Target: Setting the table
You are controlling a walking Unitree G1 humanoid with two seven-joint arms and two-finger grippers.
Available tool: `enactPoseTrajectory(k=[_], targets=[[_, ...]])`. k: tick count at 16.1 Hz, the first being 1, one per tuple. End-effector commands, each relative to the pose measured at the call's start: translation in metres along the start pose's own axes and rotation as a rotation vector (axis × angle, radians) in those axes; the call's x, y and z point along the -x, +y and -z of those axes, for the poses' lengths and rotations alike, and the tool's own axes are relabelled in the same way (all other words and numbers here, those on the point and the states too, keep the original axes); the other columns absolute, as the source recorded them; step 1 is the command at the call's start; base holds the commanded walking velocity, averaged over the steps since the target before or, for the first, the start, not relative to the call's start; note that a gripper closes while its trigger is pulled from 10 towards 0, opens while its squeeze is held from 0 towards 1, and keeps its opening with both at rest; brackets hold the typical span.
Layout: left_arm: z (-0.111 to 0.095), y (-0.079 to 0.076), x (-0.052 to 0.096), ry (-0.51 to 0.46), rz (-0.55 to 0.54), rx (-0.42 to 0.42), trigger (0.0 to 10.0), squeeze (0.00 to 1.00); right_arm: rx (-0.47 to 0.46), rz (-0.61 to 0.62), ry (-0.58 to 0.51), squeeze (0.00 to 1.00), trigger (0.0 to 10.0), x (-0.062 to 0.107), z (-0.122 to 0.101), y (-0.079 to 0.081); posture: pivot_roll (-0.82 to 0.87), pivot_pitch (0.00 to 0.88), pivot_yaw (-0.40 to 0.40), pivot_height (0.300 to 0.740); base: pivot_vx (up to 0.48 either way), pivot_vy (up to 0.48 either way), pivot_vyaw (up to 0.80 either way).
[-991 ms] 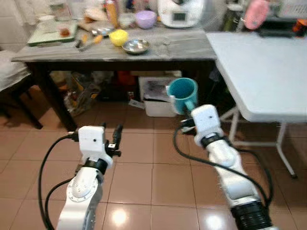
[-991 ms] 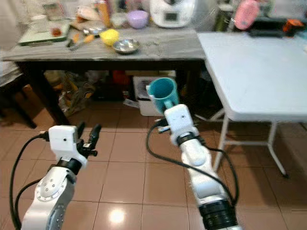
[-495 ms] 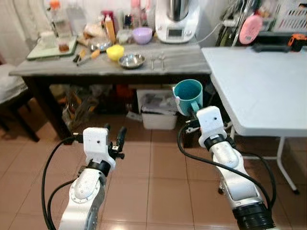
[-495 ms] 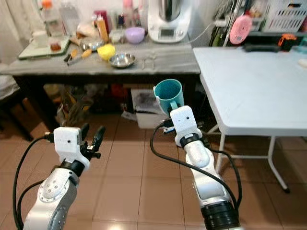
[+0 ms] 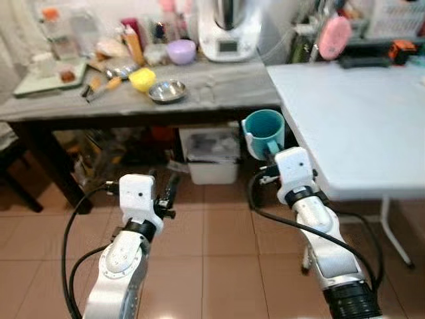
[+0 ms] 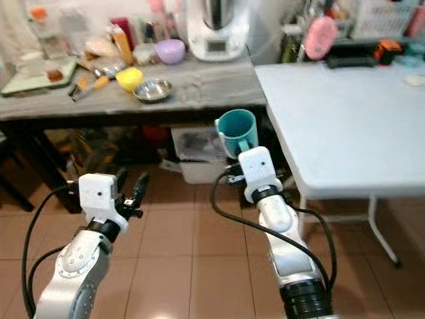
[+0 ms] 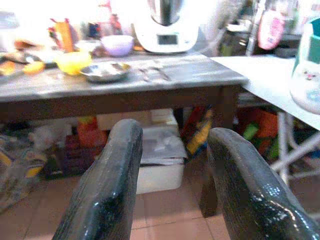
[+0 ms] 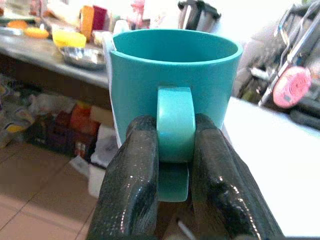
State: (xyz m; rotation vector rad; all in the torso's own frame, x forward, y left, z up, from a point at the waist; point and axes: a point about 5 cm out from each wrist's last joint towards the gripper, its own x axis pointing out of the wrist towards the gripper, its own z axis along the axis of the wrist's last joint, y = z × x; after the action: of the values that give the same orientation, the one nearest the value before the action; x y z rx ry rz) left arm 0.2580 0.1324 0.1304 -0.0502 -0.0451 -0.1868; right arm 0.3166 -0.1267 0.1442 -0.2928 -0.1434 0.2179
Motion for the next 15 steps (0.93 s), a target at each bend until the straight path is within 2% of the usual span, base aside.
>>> enactPoseTrajectory(k=[1,15], targets=[[-0.0008,0.0092,0.0008,0.0,-0.029,-0.023,10.0,0.0,-0.015,-0.028,-0.045,0.0,10.0,-0.0041,-0.0109,0.0104,-0.12,0.003,0.044,0.74,0.48,0.0,0.0],[0.0007,0.0058,-0.0008,0.0,-0.027,-0.02,10.0,0.0,0.005,-0.042,-0.055,0.0,10.0,-0.0041,-0.0135,0.0099,-0.13,0.008,0.035,0.74,0.48,0.0,0.0]])
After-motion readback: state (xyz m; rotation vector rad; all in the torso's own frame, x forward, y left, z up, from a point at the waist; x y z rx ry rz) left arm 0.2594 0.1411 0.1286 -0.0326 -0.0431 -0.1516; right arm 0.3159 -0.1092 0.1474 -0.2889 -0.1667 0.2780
